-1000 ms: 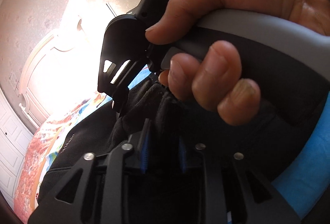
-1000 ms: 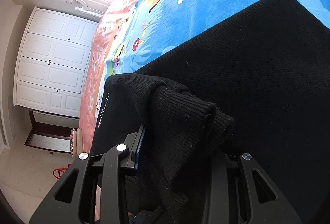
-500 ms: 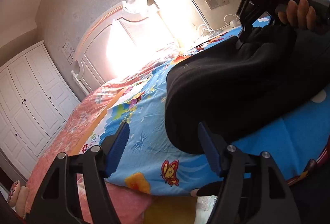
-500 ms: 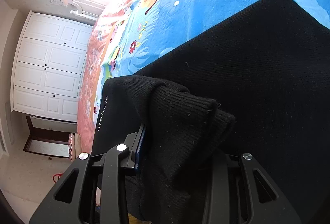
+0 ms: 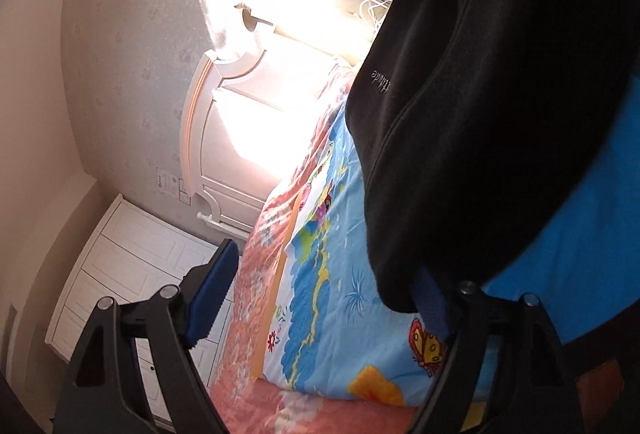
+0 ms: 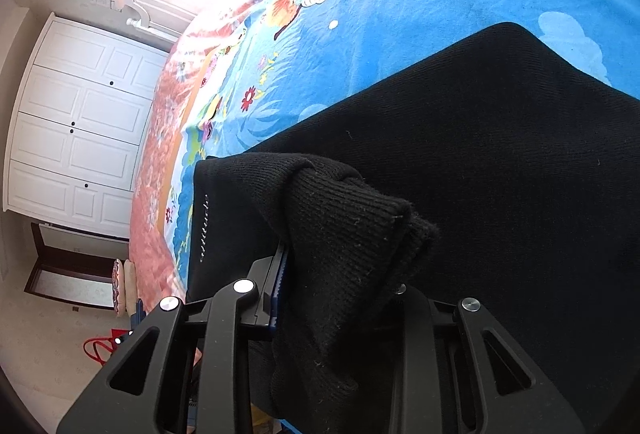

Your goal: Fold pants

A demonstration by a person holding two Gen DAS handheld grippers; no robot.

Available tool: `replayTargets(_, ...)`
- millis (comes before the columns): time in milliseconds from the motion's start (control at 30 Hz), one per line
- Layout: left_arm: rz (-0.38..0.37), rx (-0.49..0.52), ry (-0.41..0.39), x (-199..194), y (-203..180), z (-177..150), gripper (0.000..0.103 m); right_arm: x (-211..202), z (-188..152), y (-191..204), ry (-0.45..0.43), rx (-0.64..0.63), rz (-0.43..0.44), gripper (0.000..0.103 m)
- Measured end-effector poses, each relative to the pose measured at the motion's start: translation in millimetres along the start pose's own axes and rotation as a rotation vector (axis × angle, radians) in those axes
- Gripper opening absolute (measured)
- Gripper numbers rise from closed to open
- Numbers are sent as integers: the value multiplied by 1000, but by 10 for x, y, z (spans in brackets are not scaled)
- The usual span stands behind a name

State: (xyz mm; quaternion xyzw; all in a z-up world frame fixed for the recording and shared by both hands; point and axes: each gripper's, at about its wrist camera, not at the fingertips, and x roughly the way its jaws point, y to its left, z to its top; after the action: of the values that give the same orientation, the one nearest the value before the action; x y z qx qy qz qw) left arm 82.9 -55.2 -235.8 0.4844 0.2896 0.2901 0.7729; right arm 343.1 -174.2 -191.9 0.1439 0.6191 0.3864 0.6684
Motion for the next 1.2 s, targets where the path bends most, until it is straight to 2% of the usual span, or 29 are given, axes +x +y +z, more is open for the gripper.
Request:
replayTargets(67,-42,-11,-21,-41,30,11,81,10,11,-36,0,-5,-2,28)
replayTargets(100,-79,-57,-10,-31,97,18,81,-12,3,-54,1,-15,-9,30)
replayTargets(167,-215,-194,19,-56,290,-39,82,-94,-5,-59,-10,-39,-65,53)
replayTargets(200,-282,-261,29,-134,341,-111,82,-179,-15,-51,-30,-54,-105,68)
replayTargets(233,-330,-318,35,-167,408,-156,81,-273,-20,-37,-58,-64,-132,79)
replayTargets(267,-362,-368,37,-207,478,-204,78,-367,-27,-31,-81,-74,-141,80)
replayTargets(300,-389,-419,35,-281,528,-235,68,-458,-36,-19,-93,-84,-141,80)
replayTargets(400,-484,-617,19,-368,809,-263,56,-728,-89,116,-161,-141,-179,81)
replayTargets(500,-612,-819,-5,-317,1065,-195,51,-810,-226,474,-228,-262,-253,88)
replayTargets(567,-663,-936,-15,-193,1176,-80,46,-771,-383,739,-283,-356,-287,89)
replayTargets(633,-713,-1017,-19,-40,1210,86,46,-684,-538,908,-328,-437,-333,98)
replayTargets(667,-750,-1036,-3,34,1155,158,46,-626,-599,989,-351,-462,-366,98)
replayTargets(700,-778,-1036,51,141,1057,225,46,-578,-659,1026,-363,-477,-394,98)
replayTargets(767,-869,-988,221,384,716,288,46,-475,-738,1039,-371,-486,-435,98)
replayTargets(800,-874,-963,258,403,552,278,46,-449,-776,1029,-386,-489,-441,98)
replayTargets(833,-837,-953,222,338,499,277,46,-435,-817,1013,-414,-499,-432,98)
replayTargets(900,-826,-953,218,273,445,262,47,-384,-879,992,-428,-509,-440,98)
replayTargets(1033,-899,-1032,229,333,509,183,49,-120,-912,878,-335,-481,-414,98)
replayTargets(1100,-950,-1086,227,347,599,156,65,87,-895,731,-254,-448,-449,98)
replayTargets(1133,-967,-1101,221,339,655,162,70,162,-927,682,-254,-465,-485,98)
replayTargets(1167,-957,-1102,215,319,722,191,78,202,-997,681,-283,-511,-517,98)
replayTargets(1200,-913,-1097,214,294,801,231,86,242,-1058,691,-300,-545,-545,98)
